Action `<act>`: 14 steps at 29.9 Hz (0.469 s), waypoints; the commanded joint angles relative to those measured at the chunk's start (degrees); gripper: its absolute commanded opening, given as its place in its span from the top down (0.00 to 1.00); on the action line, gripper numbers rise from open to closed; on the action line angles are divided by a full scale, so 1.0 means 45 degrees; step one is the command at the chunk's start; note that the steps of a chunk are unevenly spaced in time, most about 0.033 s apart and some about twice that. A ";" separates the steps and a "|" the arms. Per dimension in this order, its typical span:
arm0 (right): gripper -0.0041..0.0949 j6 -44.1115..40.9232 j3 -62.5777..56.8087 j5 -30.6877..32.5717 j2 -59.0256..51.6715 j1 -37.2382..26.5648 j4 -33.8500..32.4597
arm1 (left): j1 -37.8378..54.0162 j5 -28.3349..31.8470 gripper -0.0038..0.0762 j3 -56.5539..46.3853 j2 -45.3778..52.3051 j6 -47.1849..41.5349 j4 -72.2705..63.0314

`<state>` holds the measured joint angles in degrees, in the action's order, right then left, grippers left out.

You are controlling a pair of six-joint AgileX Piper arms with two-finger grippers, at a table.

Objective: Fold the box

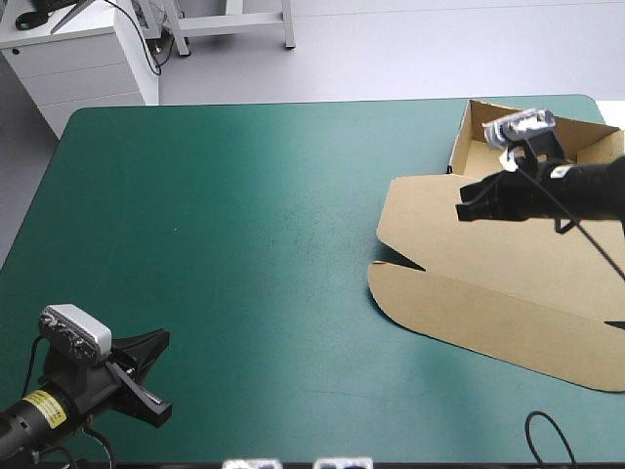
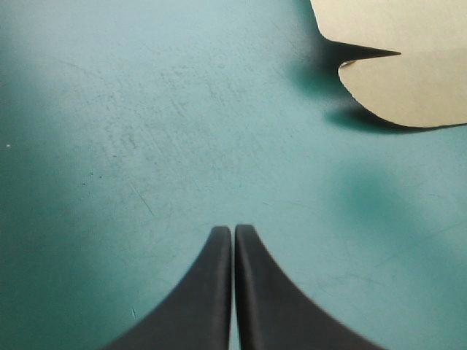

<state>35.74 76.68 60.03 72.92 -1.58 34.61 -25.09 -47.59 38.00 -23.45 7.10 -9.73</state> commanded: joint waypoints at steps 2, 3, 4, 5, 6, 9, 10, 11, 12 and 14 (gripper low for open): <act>0.97 0.1056 -0.3008 -0.3238 -0.2842 0.0043 0.0189 | -0.0075 0.1140 0.96 0.0300 -0.0097 -0.0035 0.0964; 0.97 0.1114 -0.3599 -0.3534 -0.3310 0.0043 0.0188 | -0.0075 0.1162 0.96 0.0277 -0.0097 -0.0013 0.1306; 0.97 0.1178 -0.4319 -0.4104 -0.3866 0.0043 0.0188 | -0.0075 0.1217 0.96 0.0279 -0.0097 -0.0013 0.1589; 0.97 0.1213 -0.4981 -0.4494 -0.4398 0.0043 0.0188 | -0.0075 0.1232 0.96 0.0273 -0.0097 0.0035 0.1793; 0.97 0.1233 -0.5599 -0.4952 -0.4876 0.0043 0.0188 | -0.0075 0.1232 0.96 0.0251 -0.0097 0.0066 0.1964; 0.97 0.1268 -0.7033 -0.5768 -0.6044 0.0043 0.0282 | -0.0075 0.1597 0.96 -0.0082 0.0004 0.0373 0.1933; 0.97 0.1297 -0.7452 -0.5834 -0.6402 0.0043 0.0282 | -0.0075 0.1957 0.96 -0.0310 0.0149 0.0373 0.1880; 0.97 0.1326 -0.7756 -0.5854 -0.6686 0.0043 0.0282 | -0.0075 0.2379 0.96 -0.0581 0.0344 0.0373 0.1852; 0.97 0.1391 -0.8127 -0.5864 -0.7043 0.0043 0.0282 | -0.0075 0.2707 0.96 -0.0825 0.0579 0.0373 0.1852; 0.97 0.1425 -0.8793 -0.6028 -0.7736 0.0043 0.0282 | -0.0075 0.3193 0.96 -0.1410 0.1094 0.0303 0.1852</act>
<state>41.33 38.80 37.26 41.90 -1.52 33.90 -25.09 -40.40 32.91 -20.30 8.62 -1.10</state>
